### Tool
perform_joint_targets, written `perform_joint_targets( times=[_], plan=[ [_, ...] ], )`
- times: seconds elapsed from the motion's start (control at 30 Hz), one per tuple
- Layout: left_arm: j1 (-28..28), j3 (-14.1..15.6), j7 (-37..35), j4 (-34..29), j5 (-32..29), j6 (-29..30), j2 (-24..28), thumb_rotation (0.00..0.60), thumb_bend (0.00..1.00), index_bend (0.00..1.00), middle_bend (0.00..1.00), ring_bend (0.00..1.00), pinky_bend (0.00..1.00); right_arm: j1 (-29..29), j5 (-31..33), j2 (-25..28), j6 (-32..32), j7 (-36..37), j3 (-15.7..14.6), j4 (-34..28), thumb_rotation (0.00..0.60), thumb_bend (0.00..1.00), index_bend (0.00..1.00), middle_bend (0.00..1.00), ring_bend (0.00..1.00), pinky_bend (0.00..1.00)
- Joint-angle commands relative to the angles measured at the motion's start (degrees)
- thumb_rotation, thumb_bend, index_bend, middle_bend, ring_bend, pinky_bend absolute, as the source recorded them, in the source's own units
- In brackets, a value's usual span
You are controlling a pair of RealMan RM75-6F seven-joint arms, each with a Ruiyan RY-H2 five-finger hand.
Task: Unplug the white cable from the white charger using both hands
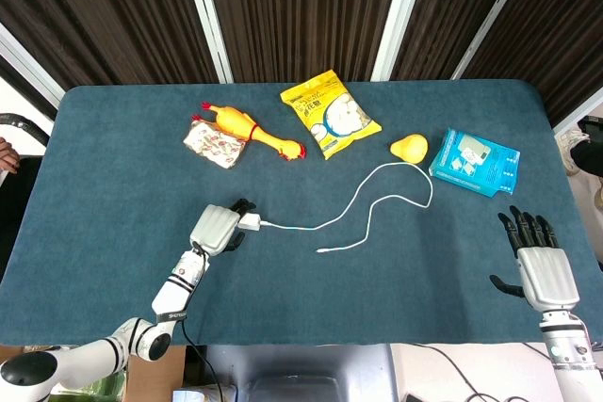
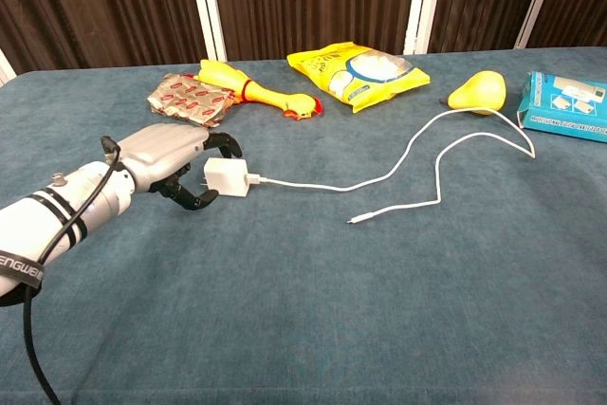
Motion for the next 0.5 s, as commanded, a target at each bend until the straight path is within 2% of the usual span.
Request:
perform_joint_targets(
  times=[0.03, 0.2, 0.37, 0.5],
  plan=[
    [-0.3, 0.1, 0.3, 1.2, -0.2, 0.2, -0.8, 0.600, 0.43, 0.28, 0.26, 0.98, 1.00, -0.1, -0.1, 0.1, 0.2, 0.2, 0.0, -0.1, 0.600, 0.28, 0.00, 0.00, 0.00, 0.00],
    [-0.5, 0.1, 0.0, 1.9, -0.7, 0.6, -1.4, 0.600, 0.43, 0.33, 0.31, 0.98, 1.00, -0.1, -0.2, 0.3, 0.3, 0.4, -0.1, -0.1, 0.600, 0.28, 0.00, 0.00, 0.00, 0.00],
    [-0.6, -0.2, 0.2, 2.8, -1.4, 1.4, -2.3, 0.600, 0.49, 0.46, 0.44, 0.99, 1.00, -0.2, -0.4, 0.4, 0.6, 0.5, -0.1, -0.2, 0.600, 0.28, 0.00, 0.00, 0.00, 0.00],
    [-0.4, -0.7, -1.1, 3.3, -1.9, 2.3, -3.2, 0.600, 0.49, 0.55, 0.53, 1.00, 1.00, -0.2, -0.4, 0.4, 0.5, 0.5, -0.2, -0.2, 0.600, 0.28, 0.00, 0.00, 0.00, 0.00]
  ],
)
